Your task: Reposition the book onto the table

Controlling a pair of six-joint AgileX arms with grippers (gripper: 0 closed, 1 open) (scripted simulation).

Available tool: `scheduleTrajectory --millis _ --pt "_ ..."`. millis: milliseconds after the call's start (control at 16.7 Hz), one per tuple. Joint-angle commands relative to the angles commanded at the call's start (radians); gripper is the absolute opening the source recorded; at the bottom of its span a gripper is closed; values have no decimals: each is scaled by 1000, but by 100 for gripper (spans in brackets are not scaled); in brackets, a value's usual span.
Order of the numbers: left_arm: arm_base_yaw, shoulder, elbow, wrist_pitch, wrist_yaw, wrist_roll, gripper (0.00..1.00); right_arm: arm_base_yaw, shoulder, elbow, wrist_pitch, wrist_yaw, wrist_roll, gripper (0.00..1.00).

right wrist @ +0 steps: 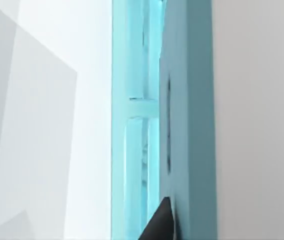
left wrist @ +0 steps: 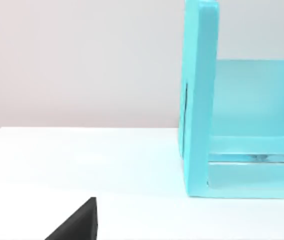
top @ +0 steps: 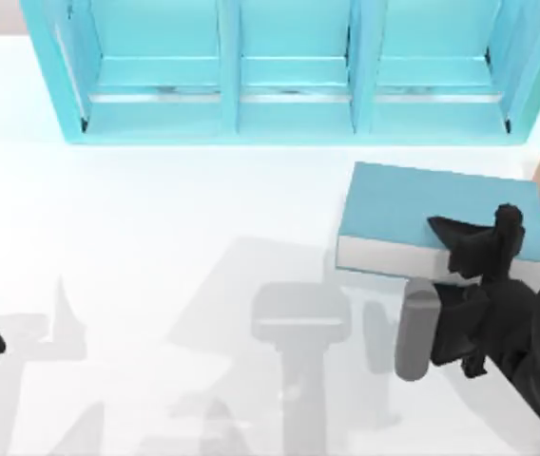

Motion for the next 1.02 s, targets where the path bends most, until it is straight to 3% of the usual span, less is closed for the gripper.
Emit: scheduleTrajectory --millis 420,1020 --pt "0 0 0 0 0 0 100 0 4 -5 10 3 1 0" --pt "0 0 0 0 0 0 100 -1 211 -48 254 5 3 0"
